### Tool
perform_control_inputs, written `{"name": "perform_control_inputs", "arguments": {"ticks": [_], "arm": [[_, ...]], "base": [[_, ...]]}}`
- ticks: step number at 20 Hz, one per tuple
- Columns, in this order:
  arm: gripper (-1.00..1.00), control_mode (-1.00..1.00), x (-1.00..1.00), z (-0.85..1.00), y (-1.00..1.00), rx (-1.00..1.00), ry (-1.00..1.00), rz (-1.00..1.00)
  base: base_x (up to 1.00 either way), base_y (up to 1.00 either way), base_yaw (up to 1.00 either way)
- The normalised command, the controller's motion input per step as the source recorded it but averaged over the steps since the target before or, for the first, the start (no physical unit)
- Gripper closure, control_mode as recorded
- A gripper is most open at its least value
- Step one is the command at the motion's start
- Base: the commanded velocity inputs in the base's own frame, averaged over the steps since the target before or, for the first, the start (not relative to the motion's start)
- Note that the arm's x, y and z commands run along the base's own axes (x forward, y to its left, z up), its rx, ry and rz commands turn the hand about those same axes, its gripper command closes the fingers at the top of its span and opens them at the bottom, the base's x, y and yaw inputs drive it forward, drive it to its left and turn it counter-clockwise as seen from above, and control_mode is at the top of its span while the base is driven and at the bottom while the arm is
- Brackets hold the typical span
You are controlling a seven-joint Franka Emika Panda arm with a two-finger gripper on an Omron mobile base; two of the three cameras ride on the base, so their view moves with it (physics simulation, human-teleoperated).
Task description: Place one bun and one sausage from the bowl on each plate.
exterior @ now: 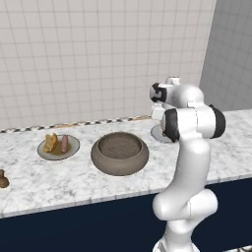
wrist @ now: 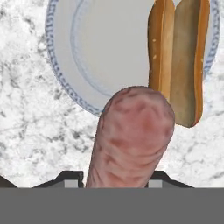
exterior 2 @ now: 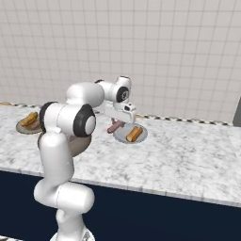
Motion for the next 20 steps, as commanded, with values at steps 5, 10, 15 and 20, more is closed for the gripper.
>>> {"name": "perform_control_inputs", "arguments": {"ticks": [5, 10, 15, 20], "arm": [[1.00, -1.00, 0.57, -0.39, -0.09, 0.00, 0.02, 0.00], [1.00, -1.00, 0.53, -0.48, -0.08, 0.00, 0.00, 0.00], [1.00, -1.00, 0.37, -0.39, -0.21, 0.00, 0.02, 0.00], [1.00, -1.00, 0.19, -0.39, -0.06, 0.00, 0.01, 0.00]], "base": [[0.00, 0.00, 0.00], [0.00, 0.00, 0.00], [0.00, 0.00, 0.00], [0.00, 0.00, 0.00]]}}
